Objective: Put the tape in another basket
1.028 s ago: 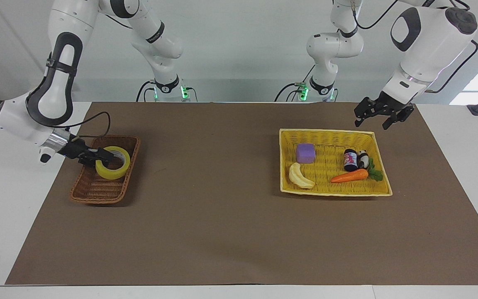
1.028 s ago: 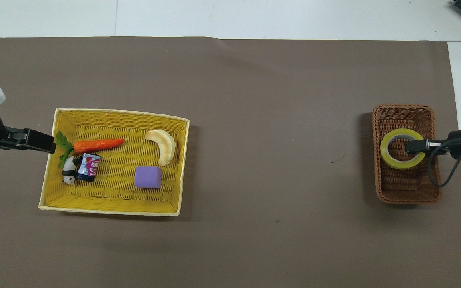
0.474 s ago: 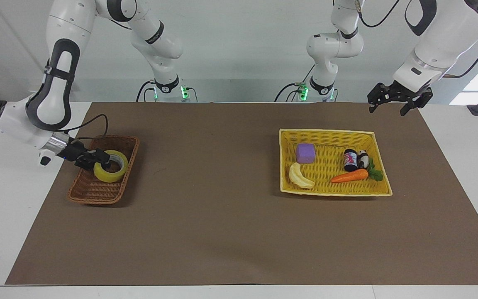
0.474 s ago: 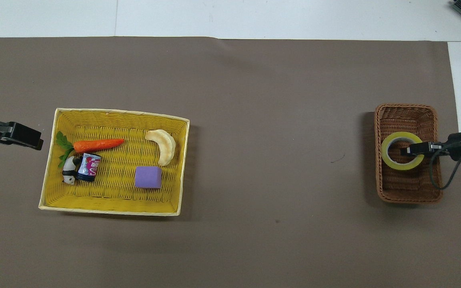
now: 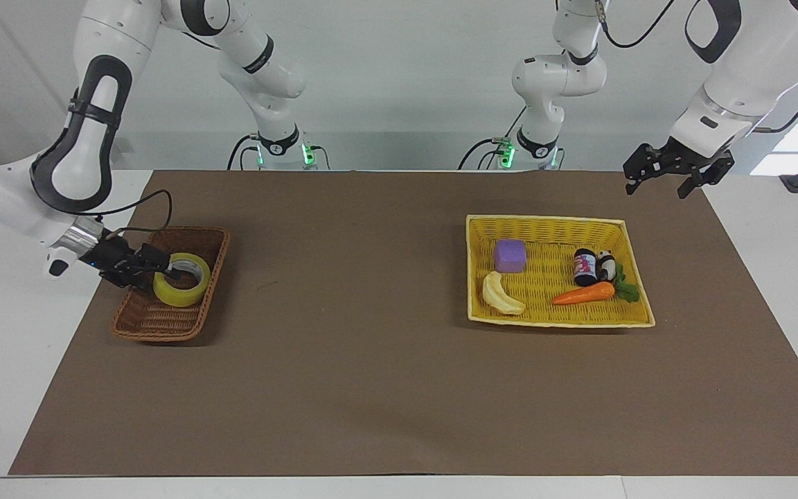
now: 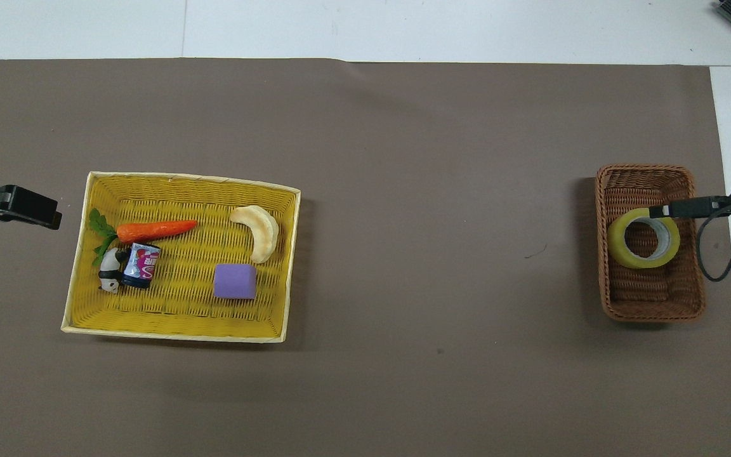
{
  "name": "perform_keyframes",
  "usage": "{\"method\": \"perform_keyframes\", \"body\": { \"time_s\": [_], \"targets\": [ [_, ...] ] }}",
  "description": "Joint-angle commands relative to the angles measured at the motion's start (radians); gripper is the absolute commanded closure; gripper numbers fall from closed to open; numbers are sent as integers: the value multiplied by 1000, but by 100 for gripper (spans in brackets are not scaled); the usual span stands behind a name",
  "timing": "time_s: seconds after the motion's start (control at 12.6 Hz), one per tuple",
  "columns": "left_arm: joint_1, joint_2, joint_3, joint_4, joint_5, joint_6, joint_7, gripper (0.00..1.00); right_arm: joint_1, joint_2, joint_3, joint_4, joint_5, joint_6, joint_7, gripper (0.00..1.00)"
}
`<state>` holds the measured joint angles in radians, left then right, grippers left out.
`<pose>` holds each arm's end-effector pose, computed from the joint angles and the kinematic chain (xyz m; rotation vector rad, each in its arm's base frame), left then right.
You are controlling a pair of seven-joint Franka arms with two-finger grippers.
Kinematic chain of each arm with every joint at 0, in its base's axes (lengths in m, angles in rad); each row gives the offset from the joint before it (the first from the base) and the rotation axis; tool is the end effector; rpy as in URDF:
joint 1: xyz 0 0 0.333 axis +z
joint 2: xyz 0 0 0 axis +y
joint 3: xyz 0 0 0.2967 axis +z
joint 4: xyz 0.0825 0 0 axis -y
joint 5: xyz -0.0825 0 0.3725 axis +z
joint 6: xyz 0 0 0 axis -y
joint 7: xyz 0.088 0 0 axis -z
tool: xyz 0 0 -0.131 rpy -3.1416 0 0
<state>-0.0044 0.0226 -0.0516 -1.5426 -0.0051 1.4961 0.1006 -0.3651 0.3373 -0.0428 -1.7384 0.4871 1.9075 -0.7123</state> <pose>0.5391 -0.0306 0.5756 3.1223 -0.2453 -0.1080 0.5800 -0.2007 0.3430 -2.6842 -0.1384 -0.1233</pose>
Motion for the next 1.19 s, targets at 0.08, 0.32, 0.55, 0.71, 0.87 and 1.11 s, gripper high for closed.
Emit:
{"method": "perform_keyframes", "body": {
  "time_s": [0.08, 0.32, 0.55, 0.71, 0.87, 1.11],
  "targets": [
    [7, 7, -7, 10, 8, 9, 5, 0, 50, -60, 12, 85, -111, 5, -9, 0],
    [17, -6, -7, 15, 10, 7, 8, 0, 135, -118, 6, 122, -227, 2, 104, 0],
    [15, -65, -7, 16, 10, 3, 10, 0, 268, -211, 12, 119, -456, -43, 400, 0],
    [14, -70, -8, 16, 10, -2, 10, 0, 330, -253, 15, 123, -496, -135, 587, 0],
    [17, -70, -7, 15, 10, -2, 10, 0, 379, -312, 20, 122, -516, -224, 725, 0],
    [14, -72, -7, 15, 10, -11, 10, 0, 469, -383, 20, 111, -559, -320, 874, 0]
  ]
}}
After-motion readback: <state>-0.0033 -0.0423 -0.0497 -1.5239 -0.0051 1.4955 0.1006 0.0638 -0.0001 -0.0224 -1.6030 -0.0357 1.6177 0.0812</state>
